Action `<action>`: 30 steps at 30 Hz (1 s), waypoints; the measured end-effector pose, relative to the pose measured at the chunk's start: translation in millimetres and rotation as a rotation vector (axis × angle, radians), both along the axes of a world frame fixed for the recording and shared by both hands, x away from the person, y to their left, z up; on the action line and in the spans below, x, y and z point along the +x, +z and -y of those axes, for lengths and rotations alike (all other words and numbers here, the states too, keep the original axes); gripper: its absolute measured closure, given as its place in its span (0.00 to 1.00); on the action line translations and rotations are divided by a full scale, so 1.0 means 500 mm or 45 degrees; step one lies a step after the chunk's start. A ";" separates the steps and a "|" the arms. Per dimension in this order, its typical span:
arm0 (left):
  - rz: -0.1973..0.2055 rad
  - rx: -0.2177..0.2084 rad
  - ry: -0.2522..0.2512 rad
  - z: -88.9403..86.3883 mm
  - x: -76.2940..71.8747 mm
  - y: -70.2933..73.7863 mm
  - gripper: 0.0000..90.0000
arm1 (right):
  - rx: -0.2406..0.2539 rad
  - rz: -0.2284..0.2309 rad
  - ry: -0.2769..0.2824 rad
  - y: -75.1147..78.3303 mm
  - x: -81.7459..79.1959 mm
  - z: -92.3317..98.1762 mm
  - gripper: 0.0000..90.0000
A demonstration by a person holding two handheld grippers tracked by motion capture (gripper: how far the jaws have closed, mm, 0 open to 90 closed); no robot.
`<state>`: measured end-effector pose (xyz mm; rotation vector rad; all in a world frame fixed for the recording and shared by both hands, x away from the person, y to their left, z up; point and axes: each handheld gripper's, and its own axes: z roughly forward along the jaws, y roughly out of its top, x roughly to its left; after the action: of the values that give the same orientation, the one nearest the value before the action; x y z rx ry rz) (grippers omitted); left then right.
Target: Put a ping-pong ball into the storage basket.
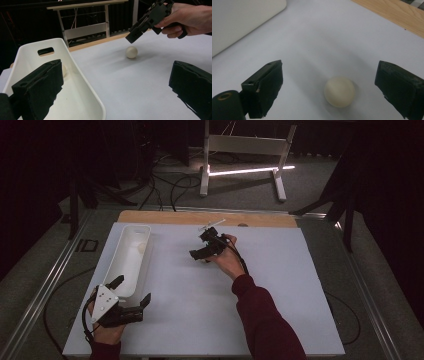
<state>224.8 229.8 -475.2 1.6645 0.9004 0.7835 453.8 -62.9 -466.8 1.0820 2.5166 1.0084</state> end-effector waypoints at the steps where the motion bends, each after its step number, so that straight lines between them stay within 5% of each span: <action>1: 0.000 -0.001 0.000 0.000 0.000 0.000 0.00 | 0.002 -0.004 -0.001 -0.002 0.000 0.000 0.08; 15: 0.000 0.002 0.003 0.001 0.000 0.000 0.00 | -0.084 -0.034 -0.014 -0.024 0.003 0.001 0.09; 30: 0.000 0.004 0.003 0.001 0.000 0.000 0.00 | -0.108 -0.071 -0.030 -0.042 0.006 0.000 0.11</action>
<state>224.8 229.2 -475.2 1.6662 0.9017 0.7867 456.8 -62.8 -487.9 1.1272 2.5585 0.8689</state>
